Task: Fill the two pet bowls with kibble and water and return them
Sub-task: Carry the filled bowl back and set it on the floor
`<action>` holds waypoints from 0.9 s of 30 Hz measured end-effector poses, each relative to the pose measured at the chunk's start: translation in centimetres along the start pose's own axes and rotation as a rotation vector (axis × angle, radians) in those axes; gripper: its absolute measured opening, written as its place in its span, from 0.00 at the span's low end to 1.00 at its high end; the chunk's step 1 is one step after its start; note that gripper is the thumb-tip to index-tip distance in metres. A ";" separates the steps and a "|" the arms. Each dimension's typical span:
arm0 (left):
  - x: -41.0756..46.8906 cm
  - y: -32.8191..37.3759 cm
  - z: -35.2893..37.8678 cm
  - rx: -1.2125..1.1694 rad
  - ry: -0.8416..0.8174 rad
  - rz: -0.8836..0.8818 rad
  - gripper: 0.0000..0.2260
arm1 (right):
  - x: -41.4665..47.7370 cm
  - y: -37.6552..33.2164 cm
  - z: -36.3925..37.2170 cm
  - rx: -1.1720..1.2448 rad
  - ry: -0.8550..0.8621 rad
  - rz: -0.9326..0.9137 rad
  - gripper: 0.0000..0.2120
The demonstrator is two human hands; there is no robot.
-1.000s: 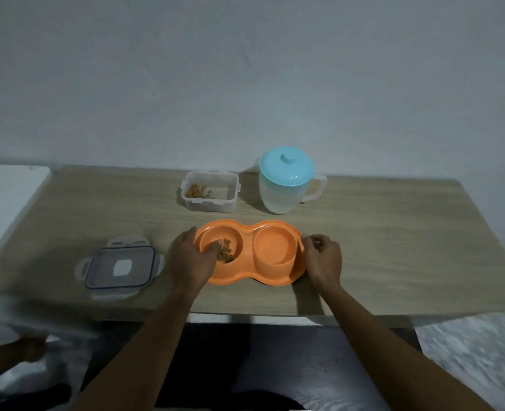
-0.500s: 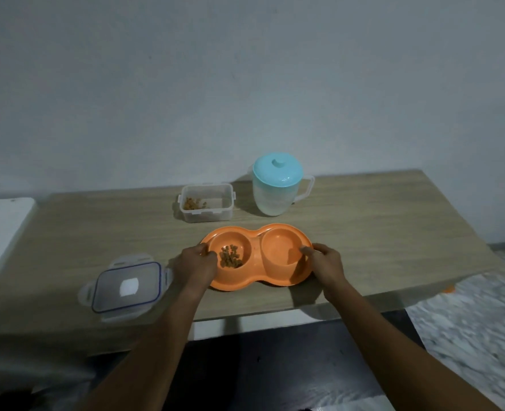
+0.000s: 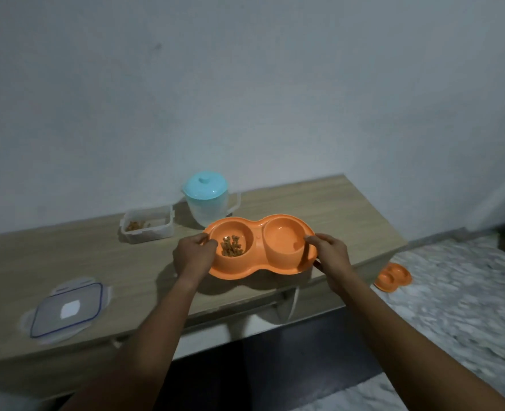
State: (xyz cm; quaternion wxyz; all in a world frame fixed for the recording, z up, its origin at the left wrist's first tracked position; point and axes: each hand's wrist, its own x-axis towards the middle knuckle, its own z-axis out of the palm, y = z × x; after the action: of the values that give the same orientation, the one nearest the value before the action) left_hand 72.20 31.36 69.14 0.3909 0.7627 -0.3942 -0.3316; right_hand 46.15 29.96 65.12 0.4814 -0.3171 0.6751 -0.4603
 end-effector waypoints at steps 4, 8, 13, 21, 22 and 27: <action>-4.2 4.1 4.5 -0.030 -0.006 0.054 0.18 | 0.4 -2.6 -7.9 0.032 -0.012 -0.054 0.13; -8.0 8.2 9.5 -0.059 -0.036 0.106 0.18 | 1.6 -5.0 -15.8 0.042 -0.001 -0.099 0.12; -12.5 13.3 15.9 -0.103 -0.070 0.132 0.17 | 2.6 -7.5 -25.3 0.058 0.055 -0.140 0.13; -18.0 21.2 25.4 -0.150 -0.224 0.217 0.07 | 4.7 -10.4 -38.9 0.106 0.202 -0.167 0.16; -18.4 22.2 26.4 -0.152 -0.245 0.230 0.03 | 4.9 -10.8 -40.2 0.109 0.218 -0.169 0.16; -19.6 26.8 31.7 -0.151 -0.357 0.277 0.04 | 6.6 -12.6 -46.0 0.133 0.304 -0.181 0.09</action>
State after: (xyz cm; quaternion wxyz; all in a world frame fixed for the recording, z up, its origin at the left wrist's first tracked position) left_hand 28.05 27.35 80.97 0.4128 0.5991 -0.5321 -0.4331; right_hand 0.45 33.99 79.60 0.3504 -0.2708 0.6770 -0.5878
